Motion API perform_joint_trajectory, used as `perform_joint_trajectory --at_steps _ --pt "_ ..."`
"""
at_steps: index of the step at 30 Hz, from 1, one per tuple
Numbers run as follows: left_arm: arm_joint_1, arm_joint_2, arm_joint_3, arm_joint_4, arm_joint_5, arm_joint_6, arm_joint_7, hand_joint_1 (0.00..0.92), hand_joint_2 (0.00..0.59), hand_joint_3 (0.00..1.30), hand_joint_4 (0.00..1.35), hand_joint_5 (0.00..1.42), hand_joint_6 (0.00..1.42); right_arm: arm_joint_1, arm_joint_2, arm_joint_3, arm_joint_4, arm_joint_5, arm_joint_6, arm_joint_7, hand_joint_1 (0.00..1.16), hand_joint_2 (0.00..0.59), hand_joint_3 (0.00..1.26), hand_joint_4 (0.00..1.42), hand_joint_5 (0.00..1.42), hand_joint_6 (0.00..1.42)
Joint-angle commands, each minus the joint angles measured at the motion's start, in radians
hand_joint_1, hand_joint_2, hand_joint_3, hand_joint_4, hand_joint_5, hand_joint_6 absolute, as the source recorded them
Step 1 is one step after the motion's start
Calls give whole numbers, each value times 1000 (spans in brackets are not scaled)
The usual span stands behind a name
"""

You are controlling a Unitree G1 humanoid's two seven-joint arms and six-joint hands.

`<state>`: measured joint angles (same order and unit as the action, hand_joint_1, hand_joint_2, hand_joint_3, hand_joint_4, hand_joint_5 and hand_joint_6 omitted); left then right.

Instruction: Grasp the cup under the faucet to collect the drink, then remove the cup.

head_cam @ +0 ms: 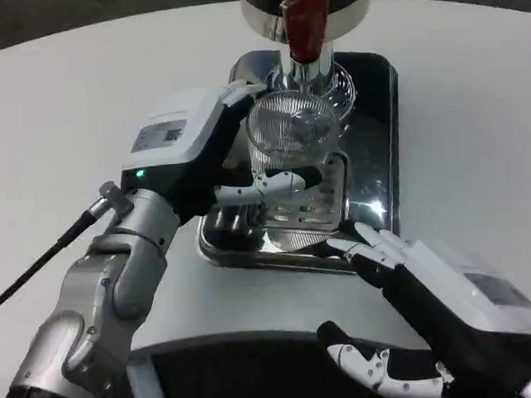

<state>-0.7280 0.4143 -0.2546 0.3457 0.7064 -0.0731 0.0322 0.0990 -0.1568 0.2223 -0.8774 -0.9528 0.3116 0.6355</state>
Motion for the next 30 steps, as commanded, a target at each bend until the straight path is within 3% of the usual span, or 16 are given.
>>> perform_joint_trajectory --at_steps 1,9,16,30 --pt "20 13 12 -9 -14 -17 23 277 131 113 0 141 115 13 8 0 -16 9 2 -12 598 442 170 10 0 0" --pt "25 13 15 -10 -19 -24 17 264 110 94 0 139 109 12 10 -1 -18 11 5 -12 598 442 174 11 0 0" --pt "29 11 3 -8 -34 -27 -5 182 79 65 0 128 96 9 12 -3 -17 16 8 -14 598 442 174 14 0 0" --pt "28 -18 -20 4 -80 -25 -51 110 65 2 0 72 32 11 18 -15 -11 35 18 -25 598 442 175 19 0 0"
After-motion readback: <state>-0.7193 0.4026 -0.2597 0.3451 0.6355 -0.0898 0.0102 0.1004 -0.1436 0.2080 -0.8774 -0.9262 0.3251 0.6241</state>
